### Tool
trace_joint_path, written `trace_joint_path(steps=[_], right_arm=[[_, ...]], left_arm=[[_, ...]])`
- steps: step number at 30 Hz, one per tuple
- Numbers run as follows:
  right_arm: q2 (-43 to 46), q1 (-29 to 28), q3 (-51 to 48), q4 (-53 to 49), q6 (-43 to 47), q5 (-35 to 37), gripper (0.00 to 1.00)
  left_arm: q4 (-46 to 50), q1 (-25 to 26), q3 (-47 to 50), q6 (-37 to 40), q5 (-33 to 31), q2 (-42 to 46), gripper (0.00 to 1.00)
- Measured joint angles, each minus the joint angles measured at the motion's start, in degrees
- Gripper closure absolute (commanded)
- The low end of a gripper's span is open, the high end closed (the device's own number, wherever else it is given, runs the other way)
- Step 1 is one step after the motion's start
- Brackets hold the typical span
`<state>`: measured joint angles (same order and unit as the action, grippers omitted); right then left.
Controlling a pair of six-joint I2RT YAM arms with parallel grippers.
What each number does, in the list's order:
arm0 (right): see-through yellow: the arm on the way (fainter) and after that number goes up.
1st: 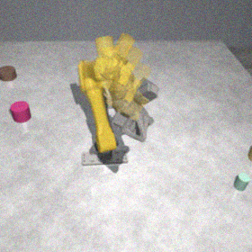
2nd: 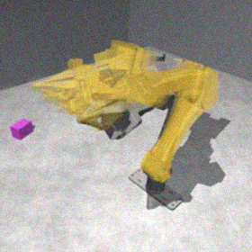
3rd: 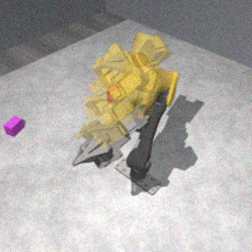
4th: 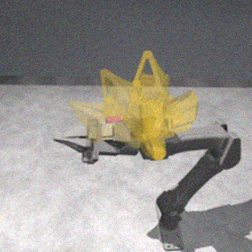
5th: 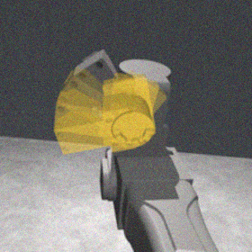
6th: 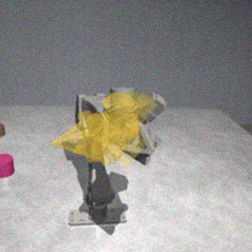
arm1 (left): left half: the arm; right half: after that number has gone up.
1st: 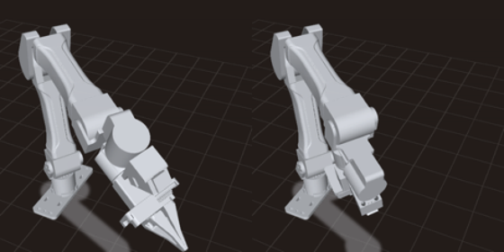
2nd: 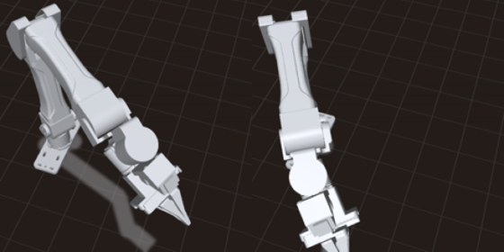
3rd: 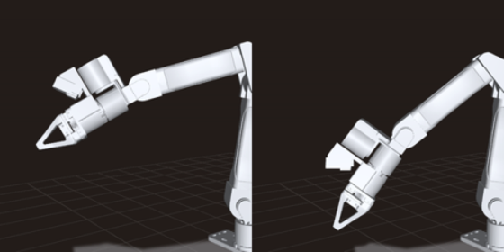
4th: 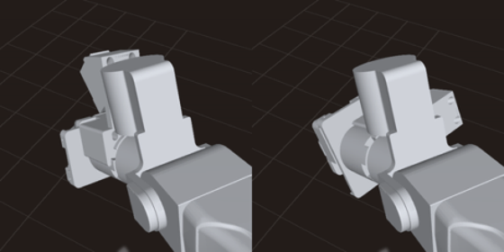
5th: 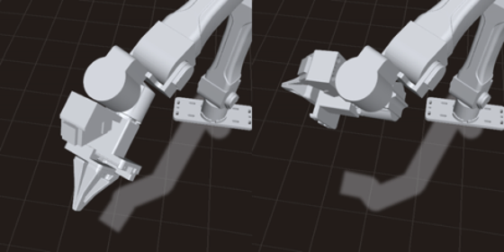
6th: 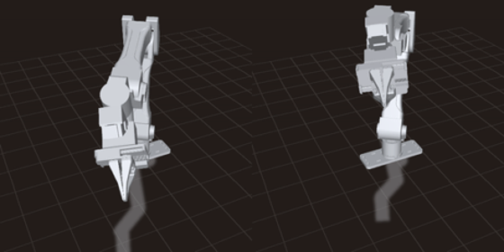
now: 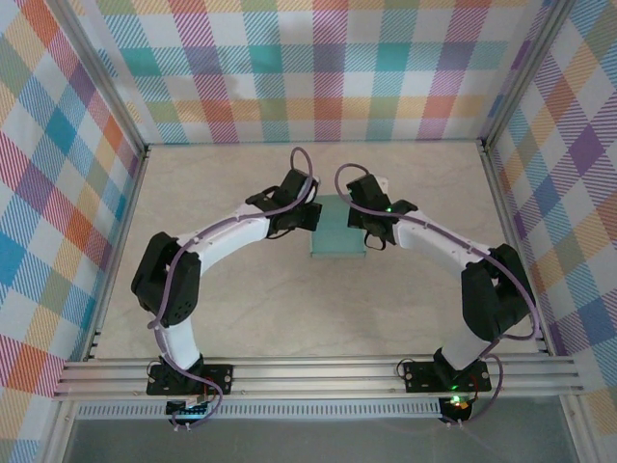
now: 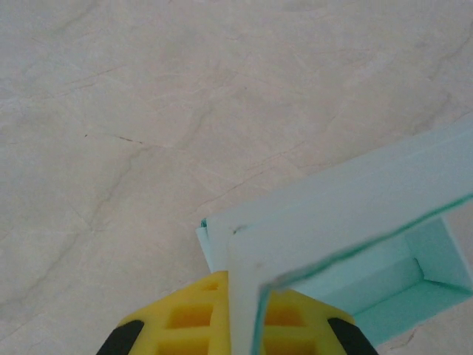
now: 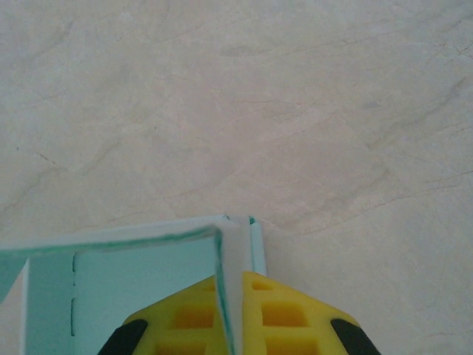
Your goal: Fold the paper box
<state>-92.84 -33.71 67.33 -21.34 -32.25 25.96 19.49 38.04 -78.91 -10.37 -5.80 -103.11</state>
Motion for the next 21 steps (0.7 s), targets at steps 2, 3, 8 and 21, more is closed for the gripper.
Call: trace_joint_path(steps=[2, 3, 8, 21], right_arm=[[0.4, -0.3, -1.0, 1.5, -0.6, 0.7, 1.0], [0.8, -0.5, -1.7, 2.4, -0.7, 1.0, 1.0], [3.3, -1.0, -6.5, 7.1, -1.0, 1.4, 1.0], [6.5, -2.1, -15.1, 17.4, -1.3, 1.7, 1.0]], left_arm=[[-2.2, 0.5, 1.7, -0.3, -1.4, 0.8, 1.0], [-3.2, 0.7, 2.6, -0.4, -2.0, 1.2, 1.0], [-7.6, 1.9, 6.0, -1.0, -4.3, 2.2, 1.0], [-16.5, 3.5, 12.0, -3.6, -9.0, 3.0, 1.0]])
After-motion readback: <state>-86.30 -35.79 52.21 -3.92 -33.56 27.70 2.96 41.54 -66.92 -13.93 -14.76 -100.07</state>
